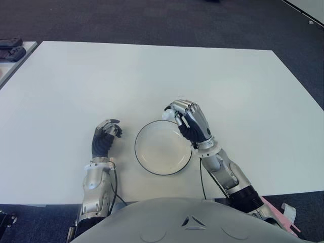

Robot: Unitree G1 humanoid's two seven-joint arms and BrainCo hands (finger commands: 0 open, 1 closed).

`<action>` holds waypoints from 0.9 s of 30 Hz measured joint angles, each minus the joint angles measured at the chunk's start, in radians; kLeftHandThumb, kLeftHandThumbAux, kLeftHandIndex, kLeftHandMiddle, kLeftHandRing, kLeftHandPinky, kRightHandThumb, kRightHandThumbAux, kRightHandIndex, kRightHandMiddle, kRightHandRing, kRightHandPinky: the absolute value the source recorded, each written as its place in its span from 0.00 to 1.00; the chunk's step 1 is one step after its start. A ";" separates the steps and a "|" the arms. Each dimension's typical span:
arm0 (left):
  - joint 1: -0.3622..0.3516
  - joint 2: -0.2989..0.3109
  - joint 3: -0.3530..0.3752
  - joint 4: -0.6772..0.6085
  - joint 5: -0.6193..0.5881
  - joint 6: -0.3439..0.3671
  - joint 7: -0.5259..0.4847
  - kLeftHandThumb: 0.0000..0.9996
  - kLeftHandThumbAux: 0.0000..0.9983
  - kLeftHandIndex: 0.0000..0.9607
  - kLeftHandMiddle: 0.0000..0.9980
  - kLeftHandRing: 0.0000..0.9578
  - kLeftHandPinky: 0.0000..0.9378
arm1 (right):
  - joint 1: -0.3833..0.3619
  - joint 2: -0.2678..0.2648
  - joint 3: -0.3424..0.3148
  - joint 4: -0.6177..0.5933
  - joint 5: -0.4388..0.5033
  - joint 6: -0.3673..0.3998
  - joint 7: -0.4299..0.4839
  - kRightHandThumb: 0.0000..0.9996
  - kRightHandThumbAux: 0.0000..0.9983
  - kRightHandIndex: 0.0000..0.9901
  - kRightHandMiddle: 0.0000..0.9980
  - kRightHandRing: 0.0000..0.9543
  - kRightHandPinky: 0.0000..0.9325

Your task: Put the toothpaste on the table into the plate.

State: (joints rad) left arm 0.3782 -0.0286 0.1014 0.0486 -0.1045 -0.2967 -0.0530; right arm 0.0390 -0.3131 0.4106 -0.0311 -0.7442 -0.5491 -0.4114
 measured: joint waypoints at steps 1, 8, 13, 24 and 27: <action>0.001 0.000 0.000 0.000 0.000 0.000 0.000 0.71 0.72 0.46 0.63 0.64 0.65 | 0.001 -0.007 0.006 0.006 0.001 -0.012 0.013 0.97 0.66 0.39 0.50 0.59 0.70; 0.002 0.000 -0.001 -0.001 -0.003 0.001 0.000 0.71 0.72 0.46 0.64 0.65 0.66 | 0.000 -0.042 0.049 0.034 0.049 -0.071 0.153 0.96 0.65 0.40 0.52 0.60 0.80; 0.002 0.000 -0.002 -0.001 -0.002 0.002 0.000 0.71 0.72 0.46 0.64 0.66 0.66 | -0.007 -0.070 0.055 0.028 0.117 -0.072 0.303 0.95 0.65 0.41 0.53 0.60 0.80; 0.003 0.000 -0.003 0.002 -0.003 -0.007 0.000 0.71 0.72 0.46 0.64 0.65 0.66 | -0.010 -0.095 0.055 -0.001 0.197 -0.013 0.532 0.95 0.65 0.41 0.52 0.60 0.81; 0.003 0.000 -0.003 0.002 -0.003 -0.007 0.000 0.71 0.72 0.46 0.64 0.65 0.66 | -0.012 -0.095 0.052 0.001 0.197 -0.011 0.550 0.95 0.65 0.40 0.52 0.60 0.81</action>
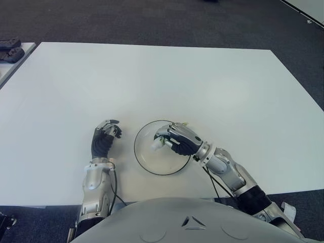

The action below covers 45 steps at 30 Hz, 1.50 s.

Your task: Put the toothpaste on the table into the plate.

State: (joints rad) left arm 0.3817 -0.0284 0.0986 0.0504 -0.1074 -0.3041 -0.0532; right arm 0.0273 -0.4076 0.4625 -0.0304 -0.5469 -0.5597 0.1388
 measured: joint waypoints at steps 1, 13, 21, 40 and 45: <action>0.000 0.000 0.000 0.000 0.000 0.000 0.000 0.71 0.72 0.46 0.64 0.65 0.66 | -0.001 0.000 -0.001 0.000 -0.001 0.002 0.005 0.95 0.65 0.40 0.52 0.60 0.80; -0.003 0.000 0.001 0.012 0.000 -0.015 0.000 0.71 0.72 0.46 0.64 0.65 0.66 | -0.001 -0.027 -0.012 -0.039 -0.082 0.084 0.061 0.36 0.37 0.03 0.03 0.03 0.06; -0.003 -0.002 0.001 0.011 -0.001 -0.013 0.000 0.71 0.72 0.46 0.64 0.66 0.66 | 0.018 -0.031 -0.035 -0.096 -0.137 0.155 0.061 0.28 0.24 0.00 0.00 0.00 0.00; -0.006 -0.001 0.001 0.006 0.000 0.003 0.000 0.71 0.72 0.46 0.65 0.66 0.66 | 0.048 -0.024 -0.056 -0.136 -0.172 0.194 0.033 0.24 0.15 0.00 0.00 0.00 0.00; -0.006 0.001 0.001 0.006 0.000 0.003 0.000 0.71 0.72 0.46 0.65 0.66 0.67 | 0.061 -0.021 -0.074 -0.148 -0.174 0.197 0.017 0.14 0.20 0.00 0.00 0.00 0.00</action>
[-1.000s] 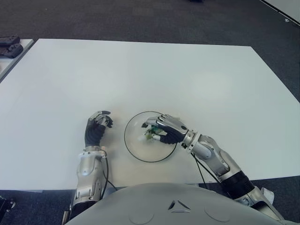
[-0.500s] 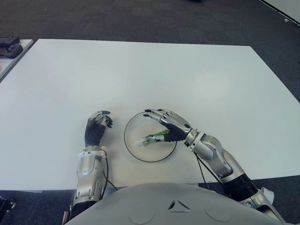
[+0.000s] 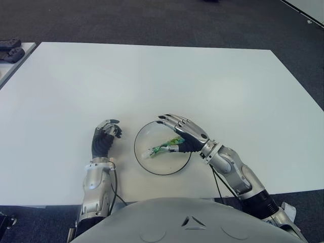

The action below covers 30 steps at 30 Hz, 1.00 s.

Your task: Put the toothpaste on the table into the plate.

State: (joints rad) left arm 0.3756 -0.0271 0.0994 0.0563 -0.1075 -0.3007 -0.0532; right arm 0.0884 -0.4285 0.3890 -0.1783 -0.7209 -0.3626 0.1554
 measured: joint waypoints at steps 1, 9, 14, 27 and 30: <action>0.000 0.001 0.000 0.000 0.000 0.000 0.000 0.71 0.72 0.46 0.65 0.66 0.67 | 0.004 0.000 -0.006 -0.004 0.001 0.001 -0.001 0.12 0.22 0.00 0.00 0.00 0.00; -0.003 0.004 0.000 0.000 0.000 0.002 0.000 0.71 0.72 0.46 0.64 0.66 0.66 | 0.026 0.023 -0.093 0.022 0.181 -0.008 -0.023 0.02 0.44 0.00 0.01 0.03 0.10; -0.003 0.004 0.001 0.001 0.000 -0.001 0.000 0.71 0.72 0.46 0.64 0.66 0.66 | 0.057 0.120 -0.135 0.027 0.393 -0.008 -0.039 0.06 0.67 0.23 0.22 0.26 0.35; -0.003 0.005 0.000 0.001 0.001 -0.001 0.000 0.71 0.72 0.46 0.64 0.66 0.66 | 0.064 0.352 -0.285 0.156 0.904 0.079 0.013 0.12 0.84 0.45 0.51 0.54 0.56; -0.003 0.005 0.000 0.001 0.001 0.000 0.000 0.71 0.72 0.46 0.64 0.66 0.67 | 0.074 0.393 -0.335 0.189 0.986 0.122 0.008 0.15 0.85 0.48 0.53 0.55 0.56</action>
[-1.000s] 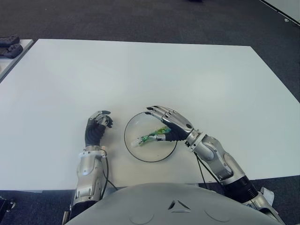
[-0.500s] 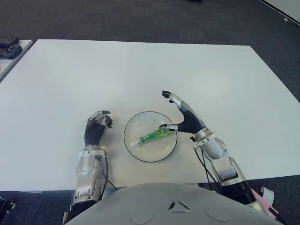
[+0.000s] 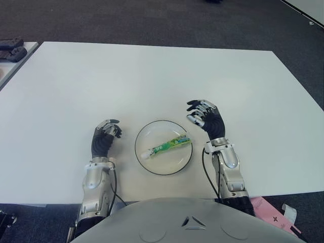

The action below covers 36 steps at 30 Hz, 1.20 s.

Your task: Put the toothpaste on the table into the plate.

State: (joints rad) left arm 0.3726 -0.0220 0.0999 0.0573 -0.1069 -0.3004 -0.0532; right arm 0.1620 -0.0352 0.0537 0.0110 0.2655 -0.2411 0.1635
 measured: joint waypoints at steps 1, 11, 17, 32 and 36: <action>0.000 0.000 0.000 0.000 0.000 0.000 0.000 0.71 0.72 0.46 0.64 0.66 0.67 | 0.004 0.008 -0.012 0.007 0.012 0.013 -0.003 0.17 0.86 0.49 0.53 0.56 0.56; -0.003 0.003 0.000 0.004 0.000 -0.002 0.000 0.71 0.72 0.46 0.64 0.65 0.66 | 0.002 0.079 -0.079 0.031 0.020 0.045 -0.042 0.68 0.73 0.44 0.59 0.61 0.65; -0.005 0.005 -0.001 0.011 -0.002 -0.012 -0.004 0.71 0.72 0.46 0.64 0.66 0.67 | -0.003 0.087 -0.091 0.061 0.014 -0.004 -0.042 0.69 0.73 0.44 0.63 0.66 0.70; -0.005 0.009 -0.001 0.012 -0.011 -0.013 -0.011 0.71 0.72 0.46 0.64 0.66 0.67 | -0.002 0.087 -0.133 0.119 0.008 -0.055 -0.068 0.69 0.73 0.44 0.67 0.71 0.72; -0.005 0.009 -0.001 0.012 -0.011 -0.013 -0.012 0.71 0.72 0.46 0.65 0.66 0.67 | -0.001 0.087 -0.141 0.123 0.010 -0.055 -0.076 0.70 0.73 0.44 0.66 0.70 0.71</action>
State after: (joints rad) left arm 0.3673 -0.0129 0.0992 0.0696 -0.1179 -0.3132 -0.0652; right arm 0.1606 0.0518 -0.0878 0.1344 0.2751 -0.2958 0.0879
